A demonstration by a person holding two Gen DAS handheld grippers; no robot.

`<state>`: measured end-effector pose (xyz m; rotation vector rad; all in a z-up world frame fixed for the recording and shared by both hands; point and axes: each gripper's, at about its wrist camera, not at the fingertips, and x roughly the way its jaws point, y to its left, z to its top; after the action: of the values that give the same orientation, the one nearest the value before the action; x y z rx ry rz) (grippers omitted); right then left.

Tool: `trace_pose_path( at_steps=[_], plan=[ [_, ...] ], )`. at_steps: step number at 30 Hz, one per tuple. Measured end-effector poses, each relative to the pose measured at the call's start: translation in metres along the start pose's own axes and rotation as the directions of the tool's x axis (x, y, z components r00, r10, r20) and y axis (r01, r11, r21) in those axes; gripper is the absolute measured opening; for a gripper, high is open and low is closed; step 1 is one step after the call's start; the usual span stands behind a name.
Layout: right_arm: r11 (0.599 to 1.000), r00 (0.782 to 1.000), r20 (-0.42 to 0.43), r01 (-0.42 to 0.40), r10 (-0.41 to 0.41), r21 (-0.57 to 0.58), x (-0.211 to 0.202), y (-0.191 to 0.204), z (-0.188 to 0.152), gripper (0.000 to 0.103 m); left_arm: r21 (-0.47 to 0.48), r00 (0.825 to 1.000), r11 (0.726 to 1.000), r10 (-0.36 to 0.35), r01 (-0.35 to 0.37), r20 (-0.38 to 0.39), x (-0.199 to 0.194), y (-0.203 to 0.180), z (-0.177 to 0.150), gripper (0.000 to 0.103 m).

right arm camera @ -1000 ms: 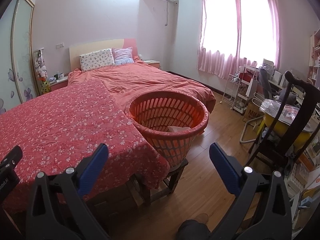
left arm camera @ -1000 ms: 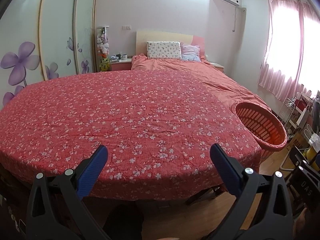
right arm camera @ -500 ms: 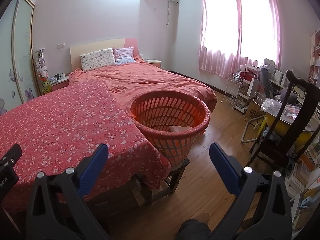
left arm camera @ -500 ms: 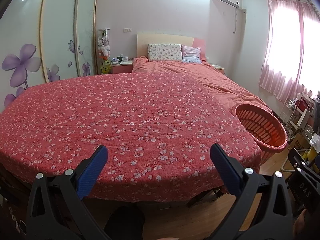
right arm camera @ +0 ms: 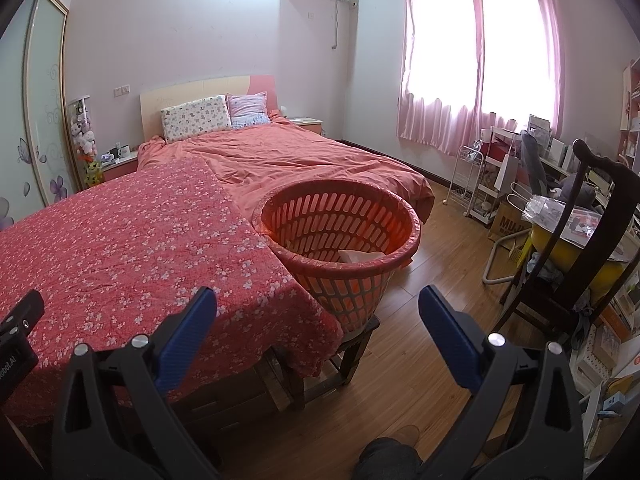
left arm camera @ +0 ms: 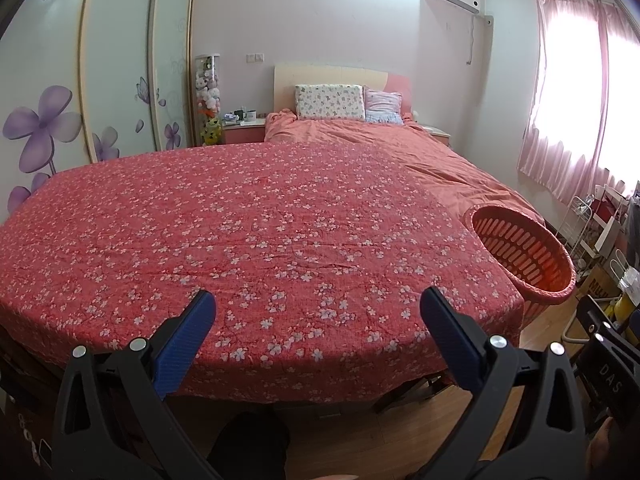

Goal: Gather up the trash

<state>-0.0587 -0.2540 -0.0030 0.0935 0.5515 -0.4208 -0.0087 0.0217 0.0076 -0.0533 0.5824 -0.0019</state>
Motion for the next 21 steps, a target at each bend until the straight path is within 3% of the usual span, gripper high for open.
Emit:
trace_pose_path(
  at_steps=[21],
  plan=[
    [1.0,1.0,-0.003,-0.002,0.002,0.0,0.0012,0.0007,-0.0016,0.099,0.0,1.0,1.0,0.001,-0.001,-0.009,0.0016,0.0003,-0.003,0.101]
  ],
)
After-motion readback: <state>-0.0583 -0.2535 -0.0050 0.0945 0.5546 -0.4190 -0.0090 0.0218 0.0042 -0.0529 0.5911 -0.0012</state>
